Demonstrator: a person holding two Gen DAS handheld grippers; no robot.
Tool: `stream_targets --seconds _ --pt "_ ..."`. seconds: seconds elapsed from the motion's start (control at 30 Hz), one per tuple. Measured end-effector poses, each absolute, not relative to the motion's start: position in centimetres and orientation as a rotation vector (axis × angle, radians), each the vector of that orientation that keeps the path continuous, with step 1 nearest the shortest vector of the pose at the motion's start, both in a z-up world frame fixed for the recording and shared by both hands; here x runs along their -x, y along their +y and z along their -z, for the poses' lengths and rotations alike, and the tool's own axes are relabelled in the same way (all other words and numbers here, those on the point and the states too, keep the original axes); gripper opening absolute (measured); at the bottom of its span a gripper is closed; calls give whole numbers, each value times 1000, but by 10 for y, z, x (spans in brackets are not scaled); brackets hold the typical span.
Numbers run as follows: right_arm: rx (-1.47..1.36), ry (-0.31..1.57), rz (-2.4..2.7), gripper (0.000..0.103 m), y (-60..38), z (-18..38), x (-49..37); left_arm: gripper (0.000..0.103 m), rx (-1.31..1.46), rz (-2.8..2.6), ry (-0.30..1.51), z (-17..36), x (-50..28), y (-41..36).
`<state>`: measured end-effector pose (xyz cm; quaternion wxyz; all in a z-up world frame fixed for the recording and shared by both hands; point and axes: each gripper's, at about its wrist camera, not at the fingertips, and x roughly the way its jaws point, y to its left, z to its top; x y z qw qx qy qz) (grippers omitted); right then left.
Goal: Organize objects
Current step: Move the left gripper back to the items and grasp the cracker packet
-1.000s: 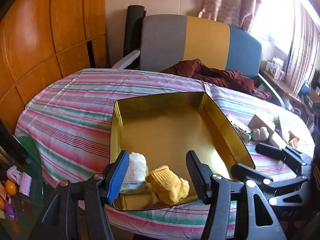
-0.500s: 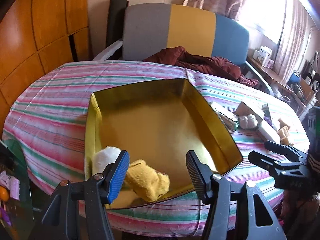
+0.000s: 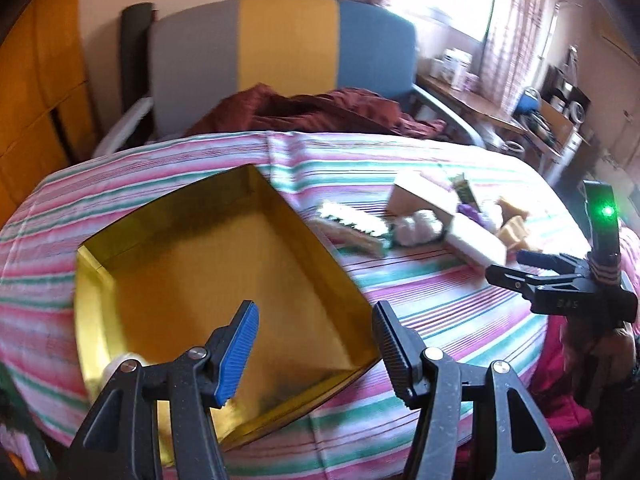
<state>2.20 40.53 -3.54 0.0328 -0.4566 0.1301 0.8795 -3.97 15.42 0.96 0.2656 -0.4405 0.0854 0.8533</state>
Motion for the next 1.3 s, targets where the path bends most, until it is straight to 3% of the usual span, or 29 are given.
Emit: stream_targets --seconds 0.2,0.37,0.73,1.3 --pt "1416 299 -2716 103 429 33 -14 60 1210 -2201 325 -7 63 202" --pt "1414 288 -2757 103 437 41 -9 60 1414 -2020 114 6 98 232" --pt "1355 324 -2840 103 438 29 -14 58 1756 -1995 -116 51 169 288" --pt "1294 407 -2891 103 441 11 -22 62 2011 -2111 -205 76 197 290"
